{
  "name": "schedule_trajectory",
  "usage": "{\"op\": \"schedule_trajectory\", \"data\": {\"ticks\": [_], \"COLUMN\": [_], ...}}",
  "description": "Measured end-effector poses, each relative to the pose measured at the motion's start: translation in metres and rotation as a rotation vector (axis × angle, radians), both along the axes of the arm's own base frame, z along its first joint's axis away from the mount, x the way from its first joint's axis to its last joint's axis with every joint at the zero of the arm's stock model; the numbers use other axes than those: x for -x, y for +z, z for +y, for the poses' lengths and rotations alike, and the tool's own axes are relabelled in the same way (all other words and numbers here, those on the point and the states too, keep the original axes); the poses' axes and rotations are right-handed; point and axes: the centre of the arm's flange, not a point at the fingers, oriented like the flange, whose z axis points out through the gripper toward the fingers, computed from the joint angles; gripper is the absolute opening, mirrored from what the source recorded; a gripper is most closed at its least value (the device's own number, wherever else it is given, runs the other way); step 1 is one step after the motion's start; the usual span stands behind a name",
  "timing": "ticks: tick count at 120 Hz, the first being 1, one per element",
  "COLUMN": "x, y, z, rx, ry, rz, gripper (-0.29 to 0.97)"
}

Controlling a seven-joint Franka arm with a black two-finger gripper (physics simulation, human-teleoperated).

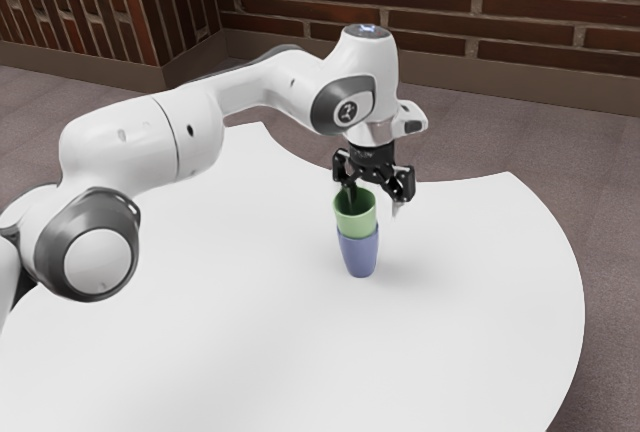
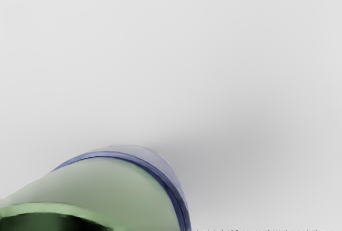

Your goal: Place the left cup onto the right cup

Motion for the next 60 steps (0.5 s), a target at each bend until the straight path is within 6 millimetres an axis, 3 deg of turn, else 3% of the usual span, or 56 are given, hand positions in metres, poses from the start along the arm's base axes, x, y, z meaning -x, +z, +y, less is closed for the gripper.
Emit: {"op": "schedule_trajectory", "data": {"ticks": [13,45,60], "x": [0.005,0.038,0.059], "y": [0.017,0.074,0.099], "z": [-0.002,-0.007,0.013], "rx": [0.000,-0.010,-0.015], "ry": [-0.008,-0.031,0.002], "rz": [-0.015,-0.038,-0.029], "gripper": [0.66,0.67,0.68]}}
